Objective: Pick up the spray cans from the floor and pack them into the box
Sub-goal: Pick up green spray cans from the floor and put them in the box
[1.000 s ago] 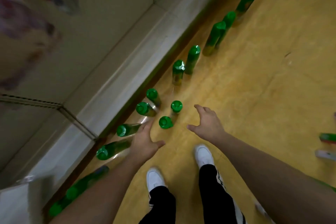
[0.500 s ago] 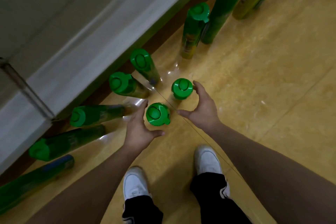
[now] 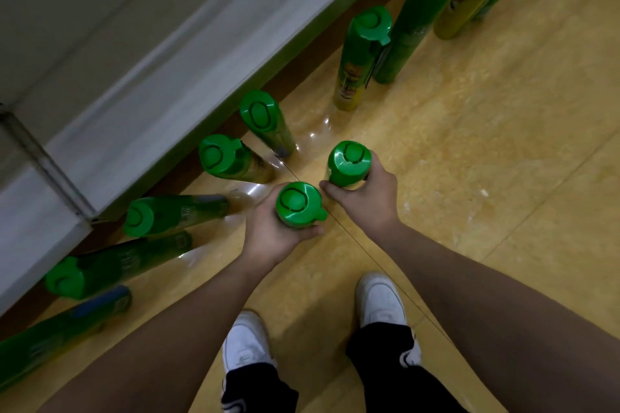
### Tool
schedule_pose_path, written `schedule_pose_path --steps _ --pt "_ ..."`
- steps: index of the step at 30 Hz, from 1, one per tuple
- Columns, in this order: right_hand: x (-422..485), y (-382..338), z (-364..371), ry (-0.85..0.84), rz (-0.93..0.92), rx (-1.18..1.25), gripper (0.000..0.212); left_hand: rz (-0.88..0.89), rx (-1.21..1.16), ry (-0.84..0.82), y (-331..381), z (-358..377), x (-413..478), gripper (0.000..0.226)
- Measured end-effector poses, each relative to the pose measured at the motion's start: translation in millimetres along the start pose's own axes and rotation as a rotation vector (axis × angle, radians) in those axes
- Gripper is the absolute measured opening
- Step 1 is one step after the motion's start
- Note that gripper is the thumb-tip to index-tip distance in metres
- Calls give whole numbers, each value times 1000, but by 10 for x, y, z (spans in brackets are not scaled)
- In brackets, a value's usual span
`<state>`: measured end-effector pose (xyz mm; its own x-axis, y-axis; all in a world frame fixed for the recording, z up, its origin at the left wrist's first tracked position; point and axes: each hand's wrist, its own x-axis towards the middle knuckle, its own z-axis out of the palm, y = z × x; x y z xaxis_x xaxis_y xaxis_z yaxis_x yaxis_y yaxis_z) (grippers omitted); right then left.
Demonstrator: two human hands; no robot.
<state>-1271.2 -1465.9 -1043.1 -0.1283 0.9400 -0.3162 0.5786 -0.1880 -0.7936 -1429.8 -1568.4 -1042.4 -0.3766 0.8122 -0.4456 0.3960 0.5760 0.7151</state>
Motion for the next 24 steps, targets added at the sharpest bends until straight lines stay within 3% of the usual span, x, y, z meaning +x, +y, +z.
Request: schedule_pose_path --steps 5,11,19,24 --pt "-197 -459 -503 10 31 -1 66 14 69 3 524 -374 -295 83" --pt "-449 -1510 -1368 -3 -45 8 67 3 62 23 1609 -1083 -738 95" --pt "-885 -3367 -2605 -46 -211 -3 70 7 -6 141 3233 -2322 -1569 89" --pt "-1339 -4462 -3267 -21 -335 22 57 119 -40 265 4136 -3069 -2236 72"
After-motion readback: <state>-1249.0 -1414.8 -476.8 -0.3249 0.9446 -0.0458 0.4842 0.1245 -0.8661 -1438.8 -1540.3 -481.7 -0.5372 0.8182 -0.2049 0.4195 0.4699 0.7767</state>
